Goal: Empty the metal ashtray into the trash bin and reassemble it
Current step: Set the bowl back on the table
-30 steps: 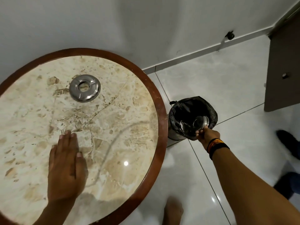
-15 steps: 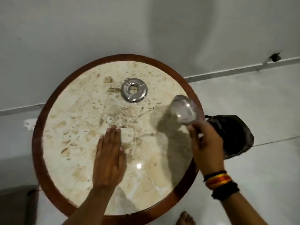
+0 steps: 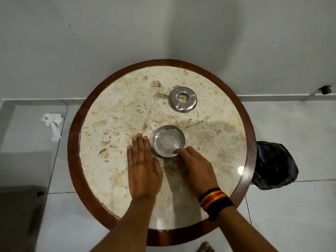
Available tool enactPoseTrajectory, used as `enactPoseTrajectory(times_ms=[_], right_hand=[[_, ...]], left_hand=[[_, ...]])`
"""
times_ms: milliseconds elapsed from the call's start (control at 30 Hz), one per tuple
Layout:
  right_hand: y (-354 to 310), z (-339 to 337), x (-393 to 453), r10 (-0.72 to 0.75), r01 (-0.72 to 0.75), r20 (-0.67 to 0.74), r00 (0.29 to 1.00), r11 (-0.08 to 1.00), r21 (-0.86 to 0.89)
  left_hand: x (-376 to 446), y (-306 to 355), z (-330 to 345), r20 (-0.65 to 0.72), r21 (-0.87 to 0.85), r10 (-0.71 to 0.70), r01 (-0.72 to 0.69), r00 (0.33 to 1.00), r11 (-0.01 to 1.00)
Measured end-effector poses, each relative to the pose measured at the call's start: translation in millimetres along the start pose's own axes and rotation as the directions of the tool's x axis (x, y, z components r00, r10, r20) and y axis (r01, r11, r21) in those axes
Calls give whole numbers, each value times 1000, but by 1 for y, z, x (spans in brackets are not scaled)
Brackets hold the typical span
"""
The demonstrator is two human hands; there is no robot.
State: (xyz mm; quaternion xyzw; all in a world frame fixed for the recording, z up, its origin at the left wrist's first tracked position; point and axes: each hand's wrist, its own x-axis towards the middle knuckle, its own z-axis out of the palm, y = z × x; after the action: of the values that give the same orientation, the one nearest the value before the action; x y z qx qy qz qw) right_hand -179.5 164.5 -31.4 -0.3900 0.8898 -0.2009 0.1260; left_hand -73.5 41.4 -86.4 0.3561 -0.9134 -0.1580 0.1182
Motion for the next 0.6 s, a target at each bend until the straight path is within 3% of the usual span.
enactPoseTrajectory(times_ms=[67,233,300,367,467,600], right_hand=[[1,-13,1,29,-29,7,1000,999,35],[7,-54,74,189,-159,-206,960,975,153],[9,-62,126,228,-213,-131,965,969,122],[12,-62,172,283,-284,32,959,957,52],[10,-58,214,358,-341,243,902,934,-110],[3,-54,224,344,-286,232,910,925,-251]], left_hand=[[-2,1,1,-17,1,18,-18,1000,1000],[-1,0,0,-11,-1,26,-26,1000,1000],[0,-1,0,14,-3,18,-18,1000,1000],[1,-1,-1,37,-5,22,-22,999,1000],[3,-2,-1,41,-23,31,-30,999,999],[4,-1,-1,38,4,55,-55,998,998]])
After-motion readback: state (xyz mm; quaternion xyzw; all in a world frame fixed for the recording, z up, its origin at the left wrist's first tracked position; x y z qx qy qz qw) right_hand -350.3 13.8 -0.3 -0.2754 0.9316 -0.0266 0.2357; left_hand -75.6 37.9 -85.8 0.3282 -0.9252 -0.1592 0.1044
